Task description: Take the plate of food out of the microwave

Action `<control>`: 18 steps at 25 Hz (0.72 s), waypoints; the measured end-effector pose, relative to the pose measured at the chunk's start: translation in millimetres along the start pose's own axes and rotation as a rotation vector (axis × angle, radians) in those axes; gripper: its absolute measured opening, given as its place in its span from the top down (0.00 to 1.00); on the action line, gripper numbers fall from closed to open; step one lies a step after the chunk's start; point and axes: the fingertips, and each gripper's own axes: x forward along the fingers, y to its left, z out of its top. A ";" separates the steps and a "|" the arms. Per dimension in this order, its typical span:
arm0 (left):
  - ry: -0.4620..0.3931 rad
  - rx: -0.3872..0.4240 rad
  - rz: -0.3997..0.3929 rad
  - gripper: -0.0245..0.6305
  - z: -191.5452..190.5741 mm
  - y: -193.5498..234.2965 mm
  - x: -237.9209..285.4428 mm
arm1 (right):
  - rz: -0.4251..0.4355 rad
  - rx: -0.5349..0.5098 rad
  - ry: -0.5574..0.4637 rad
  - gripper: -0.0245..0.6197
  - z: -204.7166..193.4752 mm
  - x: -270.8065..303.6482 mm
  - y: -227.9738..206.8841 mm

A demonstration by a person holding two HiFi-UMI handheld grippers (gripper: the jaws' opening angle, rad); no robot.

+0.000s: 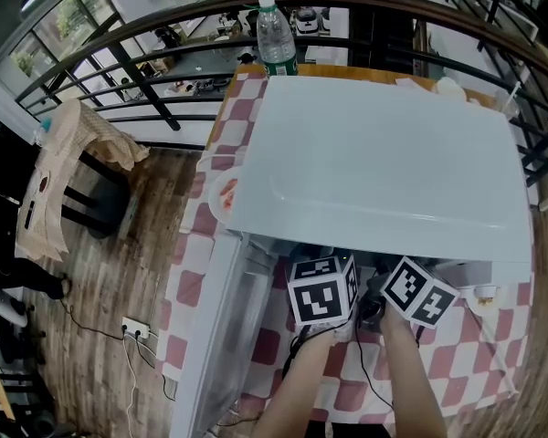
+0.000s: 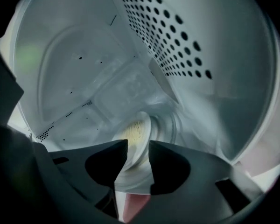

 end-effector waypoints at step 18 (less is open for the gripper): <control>0.035 -0.049 -0.087 0.74 -19.0 -19.6 2.8 | 0.033 0.012 0.019 0.83 -6.3 -3.6 4.4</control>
